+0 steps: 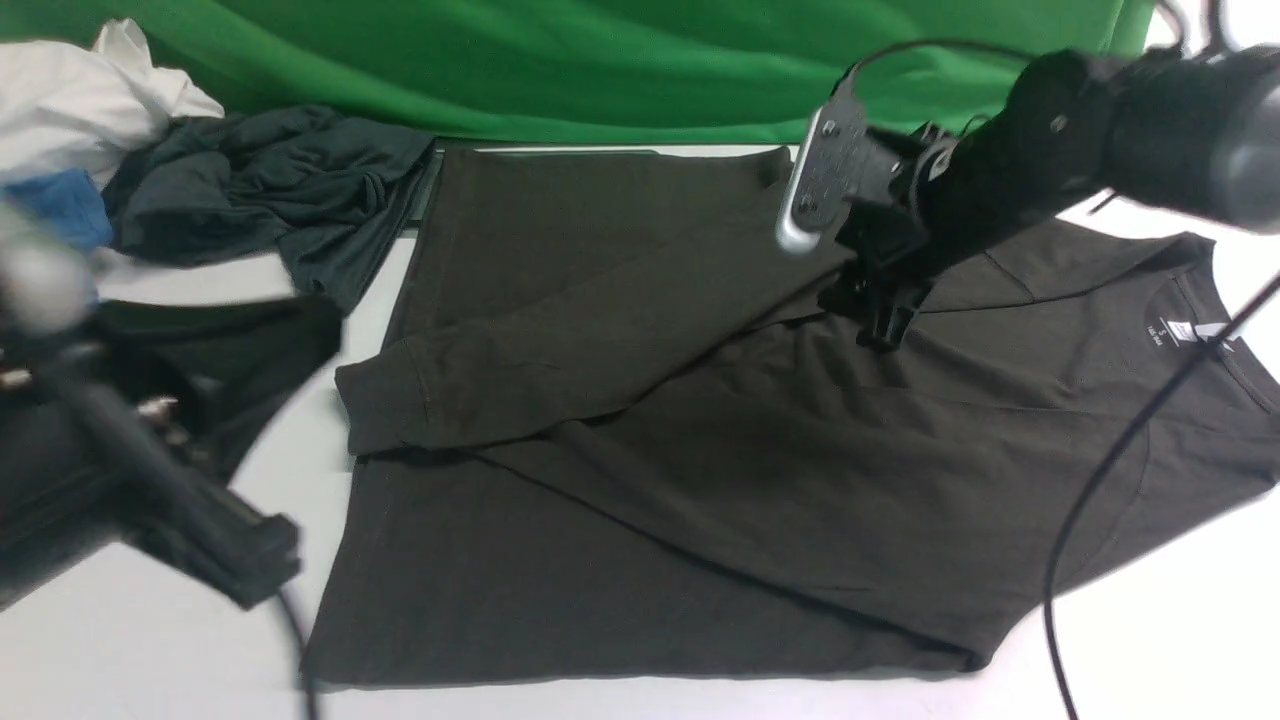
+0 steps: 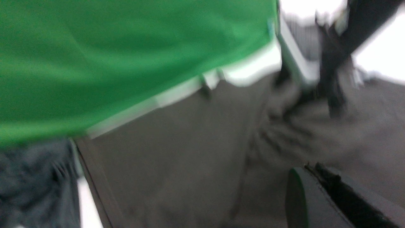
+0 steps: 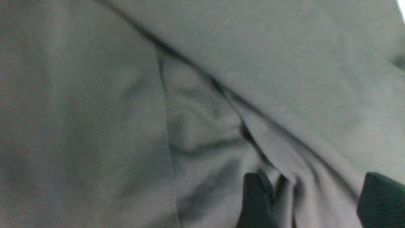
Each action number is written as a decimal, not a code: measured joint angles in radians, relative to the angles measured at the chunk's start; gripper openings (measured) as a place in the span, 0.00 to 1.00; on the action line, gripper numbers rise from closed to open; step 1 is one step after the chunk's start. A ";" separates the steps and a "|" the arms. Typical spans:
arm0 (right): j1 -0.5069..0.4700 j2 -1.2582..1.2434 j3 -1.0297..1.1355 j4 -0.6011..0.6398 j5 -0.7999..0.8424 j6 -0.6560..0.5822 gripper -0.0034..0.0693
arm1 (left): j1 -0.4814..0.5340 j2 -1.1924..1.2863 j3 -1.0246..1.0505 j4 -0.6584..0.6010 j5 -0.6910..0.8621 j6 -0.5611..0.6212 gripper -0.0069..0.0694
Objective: Fold a long-sleeved shirt on a white desktop.
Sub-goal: 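Grasp the near edge of the shirt at its hem and shoulder corners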
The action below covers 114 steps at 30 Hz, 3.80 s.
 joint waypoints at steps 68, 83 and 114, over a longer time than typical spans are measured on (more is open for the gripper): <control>-0.008 0.011 -0.014 -0.143 0.137 -0.053 0.06 | 0.000 -0.071 0.052 0.081 -0.065 0.002 0.11; -0.013 -0.175 -0.014 -0.155 0.366 0.423 0.41 | 0.000 0.158 -0.076 0.109 0.510 -0.100 0.11; 0.080 -0.980 0.598 -0.153 0.338 0.818 0.26 | 0.333 0.698 -0.096 -0.007 0.514 -0.078 0.70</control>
